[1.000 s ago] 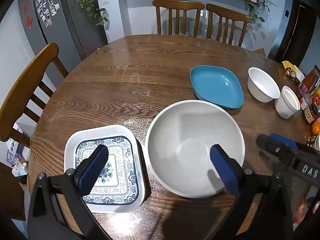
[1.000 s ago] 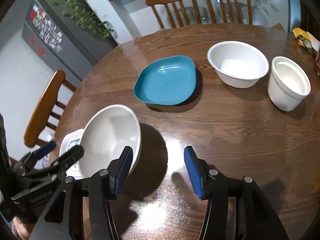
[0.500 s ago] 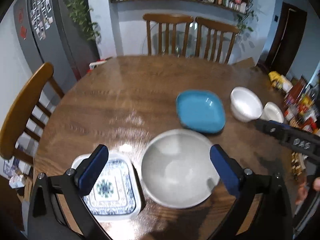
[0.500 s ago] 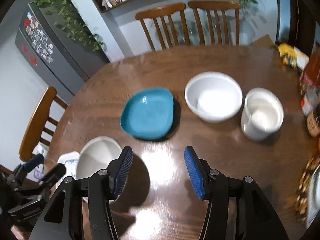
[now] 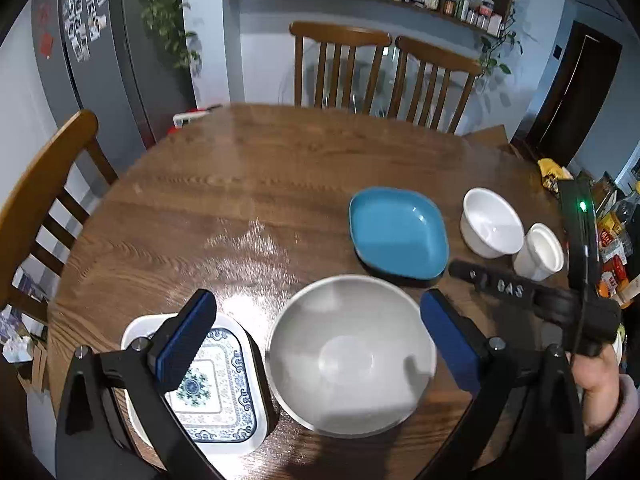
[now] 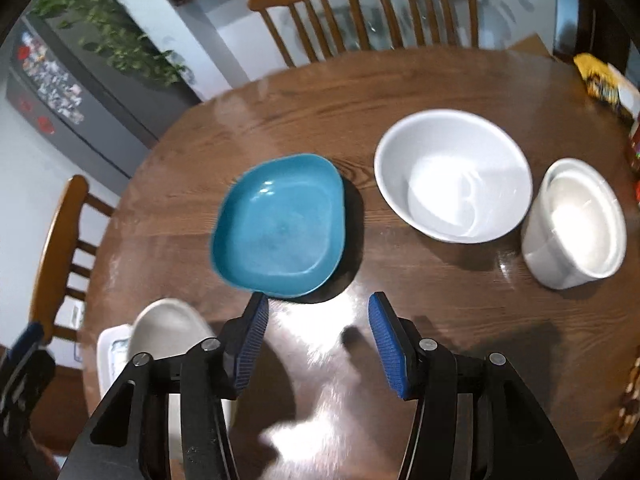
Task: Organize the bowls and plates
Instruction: 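Move both tools toward the rim of the blue square plate, then close both tools on the rim of the blue square plate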
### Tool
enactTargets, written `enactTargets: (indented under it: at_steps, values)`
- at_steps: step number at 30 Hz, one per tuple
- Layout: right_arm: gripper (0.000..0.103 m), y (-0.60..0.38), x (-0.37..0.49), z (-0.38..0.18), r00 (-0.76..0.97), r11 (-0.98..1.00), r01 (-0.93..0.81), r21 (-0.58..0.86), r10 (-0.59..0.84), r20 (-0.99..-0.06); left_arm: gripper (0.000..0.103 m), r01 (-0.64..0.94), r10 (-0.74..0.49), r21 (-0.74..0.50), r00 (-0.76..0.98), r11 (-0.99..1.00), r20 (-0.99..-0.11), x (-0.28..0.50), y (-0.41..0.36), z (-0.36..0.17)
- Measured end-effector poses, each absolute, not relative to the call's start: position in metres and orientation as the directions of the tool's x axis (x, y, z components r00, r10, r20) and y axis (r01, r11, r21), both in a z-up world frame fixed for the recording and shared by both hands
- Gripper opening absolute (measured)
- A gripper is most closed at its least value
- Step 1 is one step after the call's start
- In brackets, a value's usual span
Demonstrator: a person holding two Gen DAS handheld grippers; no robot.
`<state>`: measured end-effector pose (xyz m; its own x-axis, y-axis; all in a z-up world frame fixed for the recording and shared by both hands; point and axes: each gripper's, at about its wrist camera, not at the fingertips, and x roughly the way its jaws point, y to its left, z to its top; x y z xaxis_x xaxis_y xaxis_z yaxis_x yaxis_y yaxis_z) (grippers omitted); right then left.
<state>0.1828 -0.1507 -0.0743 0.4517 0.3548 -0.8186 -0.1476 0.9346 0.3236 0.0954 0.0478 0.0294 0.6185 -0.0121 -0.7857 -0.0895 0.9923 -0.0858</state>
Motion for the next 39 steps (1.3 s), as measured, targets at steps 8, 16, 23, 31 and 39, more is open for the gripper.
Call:
enactTargets:
  at_steps: [8,16,23,31,39]
  values:
    - [0.026,-0.134,0.205,-0.102,0.486,0.951,-0.140,0.277,0.309,-0.817,0.102,-0.084,-0.013,-0.078,0.594,0.993,-0.804,0.109,0.045,0.013]
    - [0.004,-0.155,0.192,-0.099,0.510,0.951,-0.115,0.287,0.305,-0.804,0.102,-0.060,-0.028,-0.078,0.580,0.995,-0.814,0.112,0.040,0.006]
    - [0.004,-0.213,0.148,-0.100,0.487,0.953,-0.022,0.303,0.275,-0.829,0.102,0.036,-0.091,-0.086,0.574,0.996,-0.814,0.101,0.009,0.008]
    - [0.004,-0.277,0.071,-0.119,0.413,0.938,0.033,0.346,0.303,-0.859,0.101,0.262,-0.268,-0.159,0.463,0.952,-0.845,0.060,-0.064,-0.006]
    - [0.004,-0.301,0.023,-0.129,0.416,0.915,0.059,0.398,0.340,-0.843,0.096,0.322,-0.258,-0.145,0.341,0.935,-0.904,0.036,-0.107,-0.049]
